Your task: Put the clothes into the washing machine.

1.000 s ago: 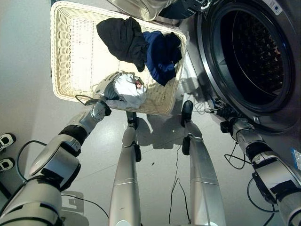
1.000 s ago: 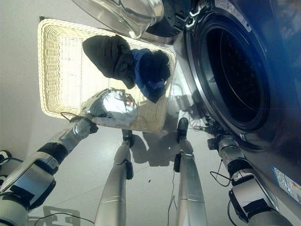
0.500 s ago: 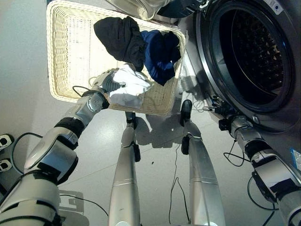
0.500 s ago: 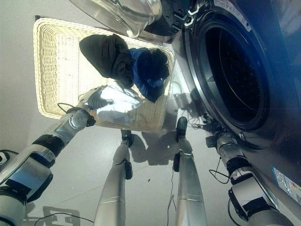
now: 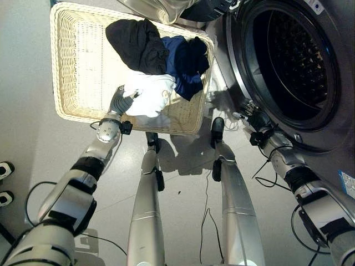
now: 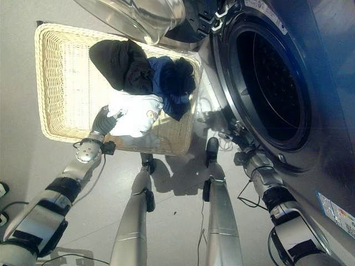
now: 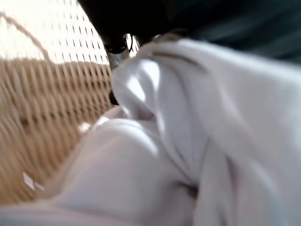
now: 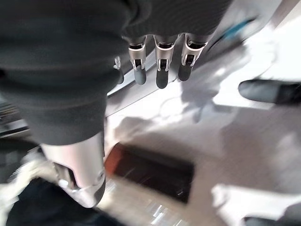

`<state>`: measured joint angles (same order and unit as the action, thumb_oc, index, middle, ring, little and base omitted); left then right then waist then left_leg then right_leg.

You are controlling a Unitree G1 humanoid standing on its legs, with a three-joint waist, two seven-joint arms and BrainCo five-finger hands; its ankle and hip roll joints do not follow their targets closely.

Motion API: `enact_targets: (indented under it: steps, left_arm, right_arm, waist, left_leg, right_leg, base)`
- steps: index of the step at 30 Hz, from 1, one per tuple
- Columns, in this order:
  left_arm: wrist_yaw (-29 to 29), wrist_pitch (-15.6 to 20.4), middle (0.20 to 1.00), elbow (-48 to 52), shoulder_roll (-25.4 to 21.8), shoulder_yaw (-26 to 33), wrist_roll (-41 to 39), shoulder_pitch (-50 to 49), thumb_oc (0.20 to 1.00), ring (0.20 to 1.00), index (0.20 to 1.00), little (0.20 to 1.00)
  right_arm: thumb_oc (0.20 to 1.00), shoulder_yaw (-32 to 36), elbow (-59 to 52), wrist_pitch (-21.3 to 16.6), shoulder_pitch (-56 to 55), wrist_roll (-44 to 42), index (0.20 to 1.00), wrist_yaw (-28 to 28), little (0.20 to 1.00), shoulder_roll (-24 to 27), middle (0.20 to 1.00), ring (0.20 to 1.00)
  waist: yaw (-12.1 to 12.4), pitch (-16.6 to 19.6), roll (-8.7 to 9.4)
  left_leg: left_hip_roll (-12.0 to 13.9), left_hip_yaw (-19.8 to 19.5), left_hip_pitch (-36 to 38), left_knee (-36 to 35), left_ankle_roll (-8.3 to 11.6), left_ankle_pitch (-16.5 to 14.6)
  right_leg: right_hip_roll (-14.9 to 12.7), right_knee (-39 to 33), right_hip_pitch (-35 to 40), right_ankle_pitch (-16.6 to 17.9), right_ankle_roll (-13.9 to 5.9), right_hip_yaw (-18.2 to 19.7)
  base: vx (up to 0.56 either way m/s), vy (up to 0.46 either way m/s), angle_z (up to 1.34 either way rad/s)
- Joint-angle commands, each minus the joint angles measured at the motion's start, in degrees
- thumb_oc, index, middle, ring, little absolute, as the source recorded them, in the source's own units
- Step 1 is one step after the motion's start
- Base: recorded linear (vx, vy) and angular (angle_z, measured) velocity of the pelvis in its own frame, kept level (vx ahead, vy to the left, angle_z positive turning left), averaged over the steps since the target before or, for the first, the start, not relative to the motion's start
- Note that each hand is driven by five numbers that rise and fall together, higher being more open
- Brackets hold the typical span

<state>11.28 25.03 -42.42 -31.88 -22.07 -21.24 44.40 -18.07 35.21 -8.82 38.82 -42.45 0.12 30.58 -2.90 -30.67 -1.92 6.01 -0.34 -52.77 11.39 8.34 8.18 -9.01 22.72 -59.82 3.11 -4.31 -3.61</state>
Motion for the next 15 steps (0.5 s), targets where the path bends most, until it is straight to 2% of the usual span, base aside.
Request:
enact_targets:
  steps: [1, 4, 9, 11, 15]
  left_arm:
    - [-0.47, 8.61, 0.2, 5.63, 1.36, 3.63, -1.1, 1.03, 0.2, 0.2, 0.2, 0.2]
    - [-2.67, 10.06, 0.2, 11.08, 3.71, 4.29, 0.19, -0.99, 0.2, 0.2, 0.2, 0.2]
    - [-4.24, 11.7, 0.2, 19.85, 3.71, 4.27, 2.66, -3.57, 0.2, 0.2, 0.2, 0.2]
    - [-3.25, 11.08, 0.2, 24.51, 3.6, 3.64, 6.74, -4.11, 0.2, 0.2, 0.2, 0.2]
    - [2.77, 10.41, 0.2, 30.16, 2.41, 2.71, 18.51, -3.56, 0.2, 0.2, 0.2, 0.2]
  right_arm:
    - [1.0, 1.21, -6.54, -3.24, -2.72, -2.06, 1.0, 0.03, 1.0, -1.56, 1.0, 1.0]
    - [1.0, 1.42, -12.8, -2.9, -4.17, -1.94, 1.0, 0.36, 1.0, -2.79, 1.0, 1.0]
    - [1.0, 1.51, -21.86, -1.56, -6.82, -2.85, 1.0, 2.5, 1.0, -3.42, 1.0, 1.0]
    - [1.0, 1.13, -26.03, -1.12, -7.93, -2.4, 1.0, 3.46, 1.0, -4.36, 1.0, 1.0]
    - [1.0, 0.31, -31.73, 0.76, -8.14, -3.38, 1.0, 5.49, 1.0, -5.24, 1.0, 1.0]
  waist:
    - [1.93, 0.87, 2.27]
    - [2.27, 0.87, 2.26]
    - [2.42, 0.87, 2.26]
    - [2.54, 0.87, 2.24]
    - [2.84, 0.87, 2.2]
  left_leg:
    - [-5.38, -2.84, -2.31, 6.1, -2.46, -3.99]
    - [-5.59, -3.13, -2.12, 5.77, -2.71, -3.92]
    - [-5.75, -3.26, -1.91, 5.59, -3.08, -3.91]
    - [-5.97, -3.4, -2.07, 5.83, -3.34, -3.89]
    - [-6.49, -3.82, -2.15, 6.2, -3.78, -3.87]
  right_leg:
    - [2.63, -2.73, 1.37, 3.54, -3.73, -2.43]
    - [2.26, -2.75, 1.58, 3.52, -3.82, -2.85]
    - [1.95, -2.41, 1.65, 3.32, -3.89, -3.2]
    - [1.71, -2.13, 1.54, 3.26, -3.86, -3.47]
    - [1.48, -1.7, 1.49, 3.15, -3.87, -3.76]
  base:
    - [0.0, -0.033, 0.01]
    - [0.0, 0.0, 0.0]
    - [0.0, 0.0, 0.0]
    - [0.0, 0.0, 0.0]
    - [0.03, -0.029, 0.04]
